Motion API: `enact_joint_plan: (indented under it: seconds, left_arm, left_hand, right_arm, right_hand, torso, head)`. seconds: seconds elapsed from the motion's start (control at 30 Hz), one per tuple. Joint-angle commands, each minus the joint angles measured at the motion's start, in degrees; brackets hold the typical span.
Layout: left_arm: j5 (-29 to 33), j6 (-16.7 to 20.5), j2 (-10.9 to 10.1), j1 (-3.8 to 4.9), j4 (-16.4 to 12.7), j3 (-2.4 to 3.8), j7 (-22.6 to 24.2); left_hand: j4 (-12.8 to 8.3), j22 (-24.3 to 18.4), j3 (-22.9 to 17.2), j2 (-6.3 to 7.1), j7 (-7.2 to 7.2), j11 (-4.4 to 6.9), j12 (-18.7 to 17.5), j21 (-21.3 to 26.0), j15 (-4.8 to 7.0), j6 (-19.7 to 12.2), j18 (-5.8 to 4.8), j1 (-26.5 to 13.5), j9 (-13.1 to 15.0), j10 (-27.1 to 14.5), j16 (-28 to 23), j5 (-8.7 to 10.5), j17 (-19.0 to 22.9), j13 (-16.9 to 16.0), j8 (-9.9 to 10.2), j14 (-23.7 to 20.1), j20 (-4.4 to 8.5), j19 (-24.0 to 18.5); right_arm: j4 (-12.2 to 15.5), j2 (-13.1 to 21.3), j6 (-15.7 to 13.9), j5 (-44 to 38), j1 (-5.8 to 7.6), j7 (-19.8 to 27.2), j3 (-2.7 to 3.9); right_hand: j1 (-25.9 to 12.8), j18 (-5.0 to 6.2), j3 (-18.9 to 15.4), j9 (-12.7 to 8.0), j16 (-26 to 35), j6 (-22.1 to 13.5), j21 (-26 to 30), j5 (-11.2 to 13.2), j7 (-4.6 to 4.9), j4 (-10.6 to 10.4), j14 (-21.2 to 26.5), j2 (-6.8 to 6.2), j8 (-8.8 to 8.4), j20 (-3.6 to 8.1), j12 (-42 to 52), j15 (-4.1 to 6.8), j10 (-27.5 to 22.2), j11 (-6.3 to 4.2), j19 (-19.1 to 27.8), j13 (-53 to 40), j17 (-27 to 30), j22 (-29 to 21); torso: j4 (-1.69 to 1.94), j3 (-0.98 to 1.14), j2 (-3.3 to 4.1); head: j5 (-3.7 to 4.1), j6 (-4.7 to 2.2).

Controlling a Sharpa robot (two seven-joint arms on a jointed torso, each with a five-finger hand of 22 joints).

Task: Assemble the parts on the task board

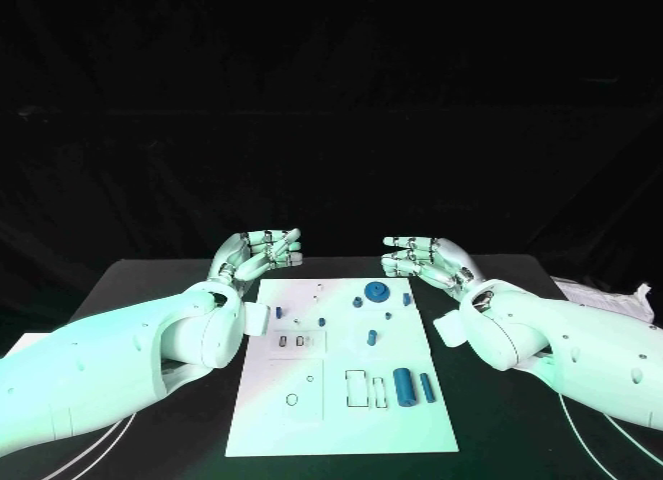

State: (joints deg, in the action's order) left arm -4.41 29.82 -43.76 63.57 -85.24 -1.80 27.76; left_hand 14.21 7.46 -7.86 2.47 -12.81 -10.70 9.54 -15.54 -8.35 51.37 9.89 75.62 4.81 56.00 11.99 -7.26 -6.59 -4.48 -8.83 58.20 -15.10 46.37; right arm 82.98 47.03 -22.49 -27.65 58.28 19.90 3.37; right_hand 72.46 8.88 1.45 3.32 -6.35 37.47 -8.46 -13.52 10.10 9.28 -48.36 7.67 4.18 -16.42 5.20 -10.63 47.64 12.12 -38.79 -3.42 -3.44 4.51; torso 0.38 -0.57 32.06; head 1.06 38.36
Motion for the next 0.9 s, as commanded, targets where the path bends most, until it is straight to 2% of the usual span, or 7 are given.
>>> enact_joint_plan:
  seconds: [0.03, 0.27, 0.4, 0.5, 0.67, 0.77, 0.9]
  left_arm:
    - [-1.23, -4.81, -0.93, 0.13, -1.49, 0.06, 0.04]
    - [-2.69, -6.95, -3.86, 0.36, -6.23, 0.13, -0.01]
    - [-1.10, -7.66, -5.11, 0.80, -7.96, 0.16, -0.34]
    - [1.65, -7.73, -6.30, 1.08, -9.98, 0.22, -0.52]
    - [4.40, -7.83, -7.56, 1.22, -13.04, 0.30, -0.83]
    - [5.09, -8.11, -8.00, 1.28, -14.39, 0.33, -1.11]
    - [5.49, -8.12, -8.35, 1.47, -15.50, 0.38, -1.29]
  left_hand:
    - [-1.06, 0.10, -0.18, -0.62, -0.12, 0.90, 0.37, -1.01, 0.98, 2.22, 0.74, 1.11, -0.20, 2.82, 0.67, 0.26, -0.68, -0.08, -0.30, 3.10, 1.16, 3.59]
    - [-2.60, -0.23, -1.86, -1.04, 1.11, 2.37, -1.10, -2.06, 3.01, 5.24, 0.73, 2.93, -0.54, 6.78, 1.38, 0.24, -3.45, 0.04, 0.47, 9.37, 3.20, 9.58]
    - [-2.98, -0.04, -2.31, -0.78, 1.20, 2.51, -2.60, -2.98, 3.69, 4.87, 0.71, 3.13, -0.83, 6.41, 2.22, 0.25, -5.31, 0.38, 1.61, 12.23, 3.98, 12.24]
    - [-3.18, 0.04, -2.62, -0.70, 1.31, 2.69, -3.31, -3.45, 4.04, 5.11, 0.68, 3.10, -0.84, 6.75, 2.67, 0.23, -6.77, 0.41, 2.14, 13.58, 4.41, 13.55]
    - [-3.30, 0.05, -2.77, -0.64, 1.25, 2.66, -3.91, -3.65, 4.14, 5.01, 0.63, 2.99, -0.89, 6.60, 2.86, 0.24, -7.68, 0.48, 2.60, 14.03, 4.59, 14.08]
    - [-3.30, 0.02, -2.73, -0.52, 1.12, 2.53, -4.36, -3.66, 4.07, 4.82, 0.60, 2.78, -0.92, 6.27, 2.84, 0.26, -8.16, 0.55, 2.92, 14.05, 4.59, 14.20]
    - [-3.39, 0.12, -2.59, -0.29, 0.89, 2.41, -4.93, -4.02, 4.15, 4.60, 0.61, 2.49, -0.93, 5.92, 3.37, 0.27, -9.15, 0.58, 3.36, 14.84, 4.68, 14.89]
  right_arm:
    - [-0.43, -0.16, -3.03, -10.41, 0.65, 0.89, 0.09]
    - [-1.43, -0.35, -3.30, -25.99, 3.22, -2.64, 0.50]
    - [-2.09, -0.65, -2.40, -38.11, 4.54, -6.86, 0.81]
    - [-2.42, -0.98, -0.77, -49.25, 5.75, -11.20, 0.97]
    - [-2.29, -1.31, 1.91, -60.11, 6.85, -16.33, 1.13]
    - [-2.35, -1.75, 3.57, -66.35, 7.48, -19.68, 1.18]
    - [-2.43, -2.36, 6.45, -71.72, 8.10, -22.51, 1.21]
  right_hand:
    - [2.31, 1.79, 2.26, 0.39, -0.74, 12.90, -3.04, 0.00, 3.07, 3.40, -11.40, -0.33, 0.11, 1.21, -0.14, 2.38, 10.58, -1.81, -9.83, -0.15, -0.30, 0.31]
    - [3.25, 1.66, 6.35, 0.85, -1.48, 19.35, -8.16, -0.70, 1.39, 7.01, -18.00, -0.85, 1.06, 4.97, 0.05, 5.19, 17.96, -4.16, -18.73, -0.40, -1.08, 2.08]
    - [3.98, 1.52, 7.45, 0.90, -2.26, 21.77, -12.55, 0.00, 0.34, 7.29, -22.13, -2.73, 1.14, 7.20, -0.28, 6.86, 21.52, -5.47, -22.32, -0.42, -2.04, 4.31]
    - [4.23, 1.38, 7.51, 0.96, -3.67, 24.06, -20.78, 0.61, -0.73, 7.06, -26.95, -4.33, 1.13, 9.49, -0.46, 8.81, 24.99, -6.54, -27.98, -0.57, -3.63, 8.85]
    - [2.90, 1.34, 8.64, 0.74, -5.83, 25.23, -29.04, 0.79, -1.43, 6.87, -31.99, -5.62, 0.29, 10.82, -1.01, 10.27, 27.90, -7.78, -30.10, -0.77, -6.54, 13.89]
    - [0.59, 1.28, 8.33, 0.28, -7.24, 22.60, -31.60, 1.56, -0.69, 6.13, -34.23, -7.18, -0.79, 10.87, -1.80, 10.21, 25.91, -7.35, -30.28, -0.43, -8.26, 15.51]
    - [-0.44, 1.49, 8.98, 0.53, -10.38, 20.83, -36.63, 2.45, -1.41, 5.45, -37.62, -8.59, -0.54, 11.32, -1.55, 10.91, 23.44, -7.65, -31.84, -0.57, -11.77, 18.54]
  torso:
    - [0.37, -0.13, 0.82]
    - [1.26, -0.33, 2.91]
    - [2.01, -0.65, 4.12]
    - [2.67, -1.04, 5.31]
    - [3.18, -1.41, 6.38]
    - [3.45, -1.60, 7.01]
    - [3.61, -1.80, 7.67]
  head:
    - [0.30, -0.04]
    - [0.91, -0.57]
    - [1.67, -0.43]
    - [2.48, -0.71]
    - [3.25, -0.89]
    - [3.54, -1.08]
    - [3.89, -1.26]
